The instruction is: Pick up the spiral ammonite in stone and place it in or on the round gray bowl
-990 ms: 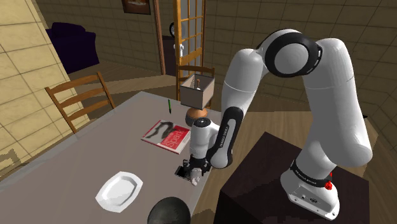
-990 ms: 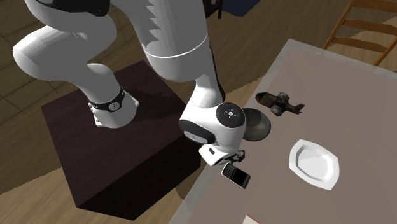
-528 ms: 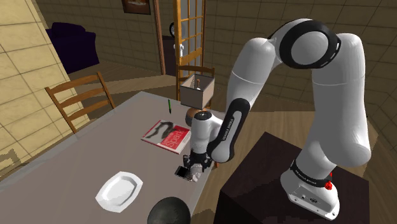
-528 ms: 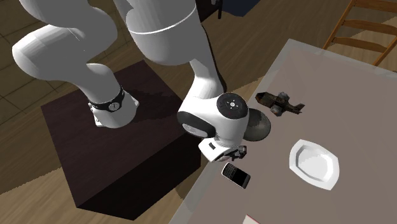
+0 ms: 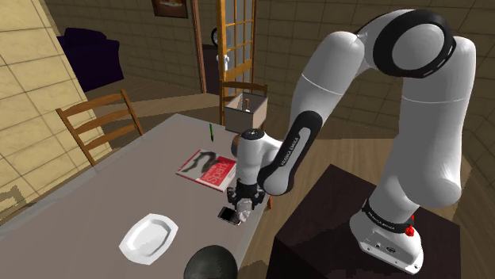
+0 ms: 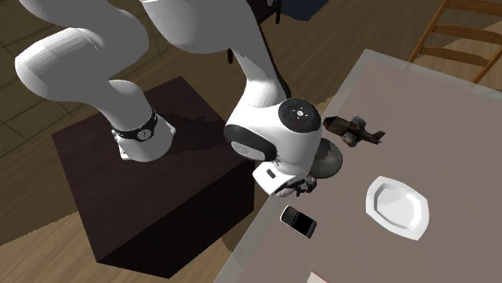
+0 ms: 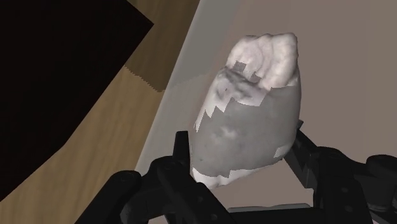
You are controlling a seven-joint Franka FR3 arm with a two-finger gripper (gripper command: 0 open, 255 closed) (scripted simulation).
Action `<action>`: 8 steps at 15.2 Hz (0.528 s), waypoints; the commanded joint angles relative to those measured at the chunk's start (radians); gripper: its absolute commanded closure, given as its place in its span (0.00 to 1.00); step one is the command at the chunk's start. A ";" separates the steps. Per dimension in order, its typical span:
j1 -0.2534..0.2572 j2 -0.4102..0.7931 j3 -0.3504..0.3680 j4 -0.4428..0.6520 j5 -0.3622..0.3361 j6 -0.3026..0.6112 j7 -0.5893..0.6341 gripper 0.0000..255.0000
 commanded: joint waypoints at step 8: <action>0.232 0.079 -0.022 0.156 -0.050 -0.067 0.252 1.00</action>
